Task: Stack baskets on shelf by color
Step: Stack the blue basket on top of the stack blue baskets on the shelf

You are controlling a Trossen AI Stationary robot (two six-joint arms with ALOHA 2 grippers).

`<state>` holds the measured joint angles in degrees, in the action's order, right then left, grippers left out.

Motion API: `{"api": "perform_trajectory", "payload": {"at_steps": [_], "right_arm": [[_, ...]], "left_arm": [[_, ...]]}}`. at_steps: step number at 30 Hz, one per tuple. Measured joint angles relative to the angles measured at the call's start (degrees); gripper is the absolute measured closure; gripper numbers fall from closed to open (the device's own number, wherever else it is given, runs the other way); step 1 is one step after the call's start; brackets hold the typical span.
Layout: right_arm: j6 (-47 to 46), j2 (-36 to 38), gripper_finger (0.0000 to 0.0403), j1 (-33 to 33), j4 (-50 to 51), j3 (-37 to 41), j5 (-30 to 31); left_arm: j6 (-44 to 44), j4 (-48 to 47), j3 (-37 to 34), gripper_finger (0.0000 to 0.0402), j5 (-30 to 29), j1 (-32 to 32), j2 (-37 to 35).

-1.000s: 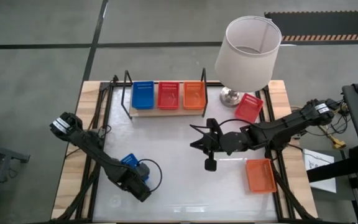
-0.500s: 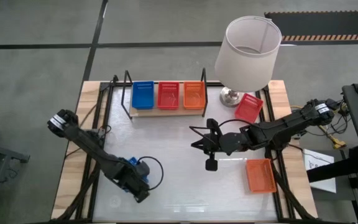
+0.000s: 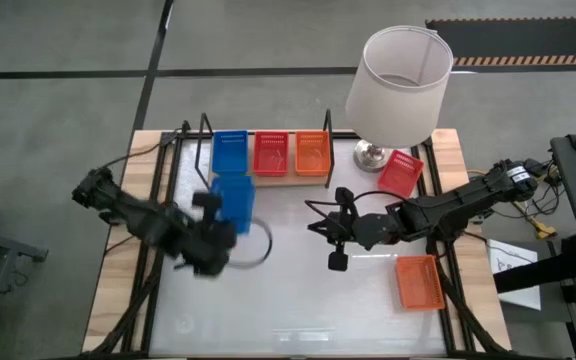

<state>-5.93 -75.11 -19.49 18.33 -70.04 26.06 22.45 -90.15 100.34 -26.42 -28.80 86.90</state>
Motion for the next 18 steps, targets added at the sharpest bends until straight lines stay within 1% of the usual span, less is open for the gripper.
{"api": "perform_trajectory", "payload": {"at_steps": [3,6,8,9,12,14,16,18], "right_arm": [[0.0,0.0,0.0394,0.0,-0.2,0.0,3.1],[-0.4,0.0,0.0394,0.1,-0.2,0.0,4.6],[-1.2,0.0,0.0394,0.2,-0.2,0.0,5.6],[-1.6,0.0,0.0394,0.4,-0.3,0.0,5.6],[-2.7,0.0,0.0394,0.8,-0.2,0.0,6.4],[-3.6,0.0,0.0394,1.4,-0.2,0.0,7.0],[-4.4,0.0,0.0394,2.0,-0.2,0.0,7.1],[-5.2,0.0,0.0394,2.5,-0.2,0.0,7.1]], "left_arm": [[-14.4,3.0,-2.7,0.0401,-0.8,9.2,-4.0],[-27.3,6.0,-7.2,0.0401,-0.8,21.2,-8.1],[-34.9,9.0,-10.7,0.0401,0.7,29.7,-10.5],[-38.5,11.7,-12.6,0.0401,2.4,34.3,-11.8],[-46.2,20.6,-18.6,0.0401,11.2,46.3,-14.8],[-49.4,26.0,-22.5,0.0401,15.3,52.5,-15.7],[-52.0,28.8,-25.6,0.0401,16.6,56.2,-15.7],[-54.4,30.5,-27.8,0.0401,16.6,58.3,-15.3]]}}
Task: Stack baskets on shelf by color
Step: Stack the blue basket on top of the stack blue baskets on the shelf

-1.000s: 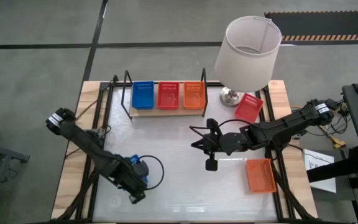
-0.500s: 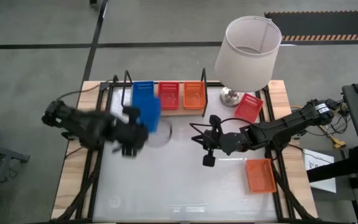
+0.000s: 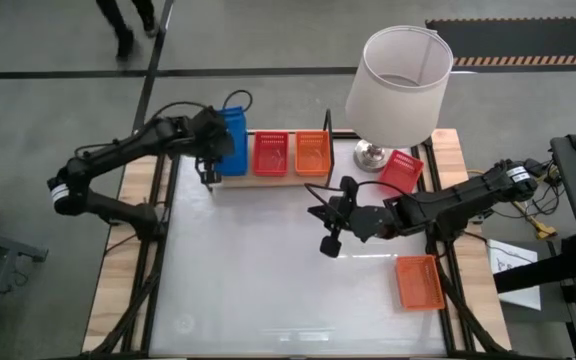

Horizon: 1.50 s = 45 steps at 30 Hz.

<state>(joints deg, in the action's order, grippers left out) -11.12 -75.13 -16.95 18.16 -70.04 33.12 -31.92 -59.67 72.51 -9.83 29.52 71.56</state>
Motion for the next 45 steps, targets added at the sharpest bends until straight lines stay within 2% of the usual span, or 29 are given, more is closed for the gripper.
{"api": "perform_trajectory", "payload": {"at_steps": [5,22,34,45], "right_arm": [[-1.7,0.0,0.0394,1.1,0.4,0.0,0.0],[-2.4,0.0,0.0394,1.9,0.6,0.0,0.0],[-2.4,0.0,0.0394,1.9,1.2,0.0,0.0],[-2.4,0.0,0.0394,1.9,1.4,0.0,0.0]], "left_arm": [[-0.4,0.1,-2.4,0.0401,0.2,1.0,2.0],[0.2,0.1,-2.4,0.0401,-1.2,1.0,10.9],[1.5,0.1,-2.4,0.0402,-1.1,1.0,10.9],[1.5,-0.4,-2.4,0.0398,2.3,1.0,10.9]]}}
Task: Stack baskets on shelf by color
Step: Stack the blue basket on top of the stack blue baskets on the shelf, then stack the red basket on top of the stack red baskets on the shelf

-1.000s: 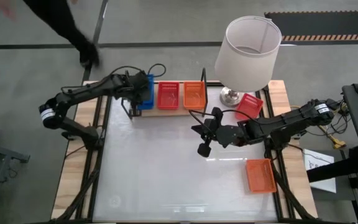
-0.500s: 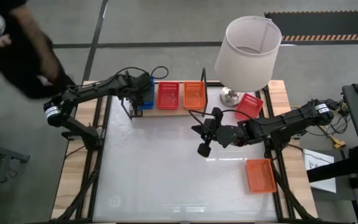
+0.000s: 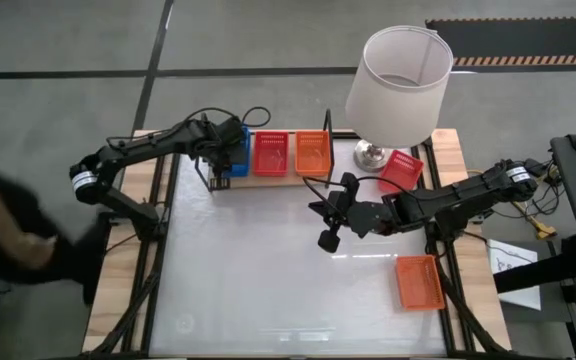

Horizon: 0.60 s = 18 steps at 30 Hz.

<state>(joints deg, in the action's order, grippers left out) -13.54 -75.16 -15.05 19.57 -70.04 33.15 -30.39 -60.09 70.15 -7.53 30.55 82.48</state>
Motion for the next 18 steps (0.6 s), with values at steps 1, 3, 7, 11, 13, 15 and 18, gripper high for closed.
{"api": "perform_trajectory", "payload": {"at_steps": [1,3,7,11,13,15,18], "right_arm": [[0.0,0.0,0.0394,0.0,0.0,0.0,0.0],[0.0,0.0,0.0394,0.0,0.0,0.0,0.0],[-0.1,0.0,0.0394,0.0,0.0,0.0,0.0],[-2.1,0.0,0.0394,0.1,0.1,0.0,0.0],[-3.7,0.0,0.0394,0.1,0.8,0.0,0.1],[-6.8,0.0,0.0394,0.4,2.4,0.0,1.5],[-12.2,0.0,0.0394,1.7,6.1,0.0,1.7]], "left_arm": [[0.0,-0.1,0.0,0.0392,0.0,0.0,0.0],[0.0,-0.6,0.0,0.0376,0.0,0.0,0.0],[0.4,-0.6,0.0,0.0336,0.0,0.0,0.0],[1.5,-2.0,1.3,0.0306,0.0,-0.1,-0.7],[1.5,-4.4,2.8,0.0297,0.1,-0.4,-1.2],[1.5,-7.2,4.2,0.0293,0.5,-0.6,-1.7],[2.7,-9.5,6.8,0.0293,3.7,-1.0,-3.5]]}}
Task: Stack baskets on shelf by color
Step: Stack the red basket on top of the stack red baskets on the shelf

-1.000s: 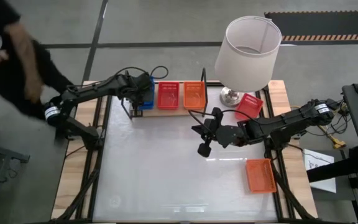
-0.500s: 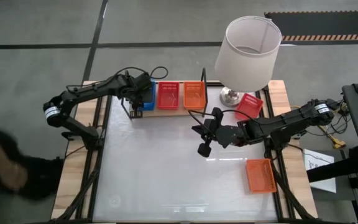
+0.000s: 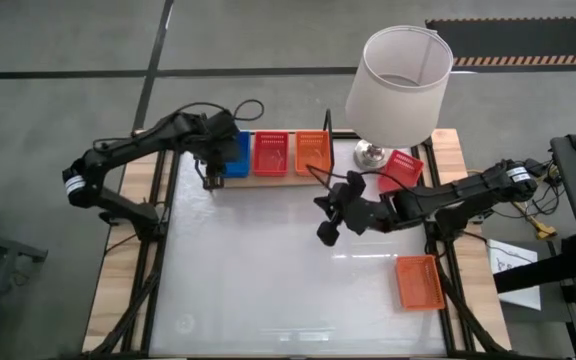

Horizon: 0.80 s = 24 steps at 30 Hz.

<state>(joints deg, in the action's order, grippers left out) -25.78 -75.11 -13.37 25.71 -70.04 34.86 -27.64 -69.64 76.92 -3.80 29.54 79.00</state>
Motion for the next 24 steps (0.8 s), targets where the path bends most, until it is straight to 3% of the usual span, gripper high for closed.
{"api": "perform_trajectory", "payload": {"at_steps": [5,10,13,17,24], "right_arm": [[-10.2,0.1,0.0394,5.7,9.9,-0.8,-7.3],[-19.0,-0.7,0.0394,14.3,22.1,-1.2,-17.2],[-22.1,-1.2,0.0394,19.6,30.6,-1.1,-23.9],[-22.3,-1.6,0.0394,25.2,38.6,-0.6,-24.3],[-17.4,-1.6,0.0364,31.5,44.6,0.5,-28.9]], "left_arm": [[7.6,5.9,1.2,0.0292,14.7,0.0,-5.3],[18.4,22.5,-1.5,0.0292,24.3,-0.3,-12.3],[23.2,32.4,-3.3,0.0292,24.9,-0.8,-15.9],[26.5,42.6,-5.9,0.0292,25.2,-1.3,-20.1],[27.3,45.8,-6.8,0.0292,24.5,-1.2,-23.4]]}}
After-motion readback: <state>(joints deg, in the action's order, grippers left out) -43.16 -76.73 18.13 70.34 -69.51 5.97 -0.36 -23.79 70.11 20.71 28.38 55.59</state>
